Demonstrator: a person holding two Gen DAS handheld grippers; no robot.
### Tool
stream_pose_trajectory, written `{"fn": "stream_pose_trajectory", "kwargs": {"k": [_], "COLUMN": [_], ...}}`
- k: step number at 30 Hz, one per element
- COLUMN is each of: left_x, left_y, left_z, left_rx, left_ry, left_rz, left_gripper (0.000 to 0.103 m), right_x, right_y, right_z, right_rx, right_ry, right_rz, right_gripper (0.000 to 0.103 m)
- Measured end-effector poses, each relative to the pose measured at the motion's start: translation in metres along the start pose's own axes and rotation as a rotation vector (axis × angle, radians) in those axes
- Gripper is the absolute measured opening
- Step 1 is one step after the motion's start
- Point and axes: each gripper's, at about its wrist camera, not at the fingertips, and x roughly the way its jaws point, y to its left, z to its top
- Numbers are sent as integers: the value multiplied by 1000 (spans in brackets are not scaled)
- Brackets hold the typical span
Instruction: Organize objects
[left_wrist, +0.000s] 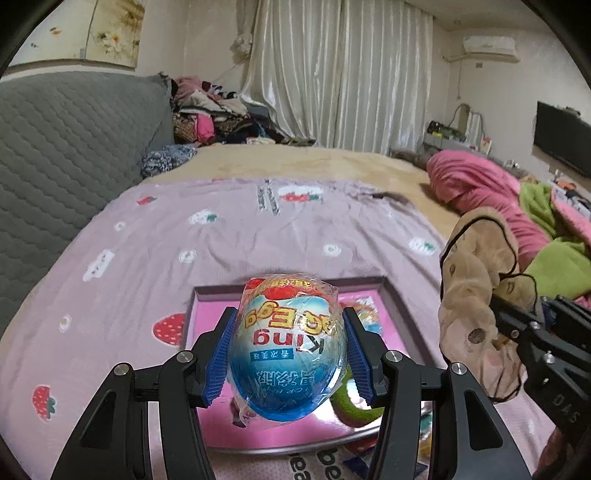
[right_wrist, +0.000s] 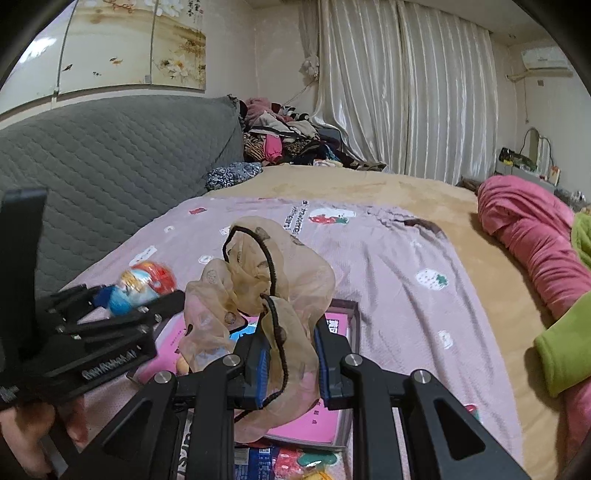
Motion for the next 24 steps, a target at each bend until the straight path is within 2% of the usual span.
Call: {"fn": "stream_pose_trajectory", "kwargs": {"k": [3, 6, 14, 24], "left_x": [14, 31, 68, 91], "left_y": [-2, -2, -4, -6], "left_z": [-8, -20, -47, -60], "left_rx": [0, -11, 11, 14], "left_ry": [-5, -9, 20, 73], "left_rz": [6, 15, 20, 20], "left_gripper": [57, 57, 57, 57], "right_x": [10, 20, 70, 83], "right_y": [-1, -5, -8, -11], "right_z": [-8, -22, -50, -57], "right_rx": [-10, 30, -9, -8], "right_ry": [-16, -37, 41, 98], "right_rz": [-54, -49, -67, -92], "right_gripper": [21, 21, 21, 21]}}
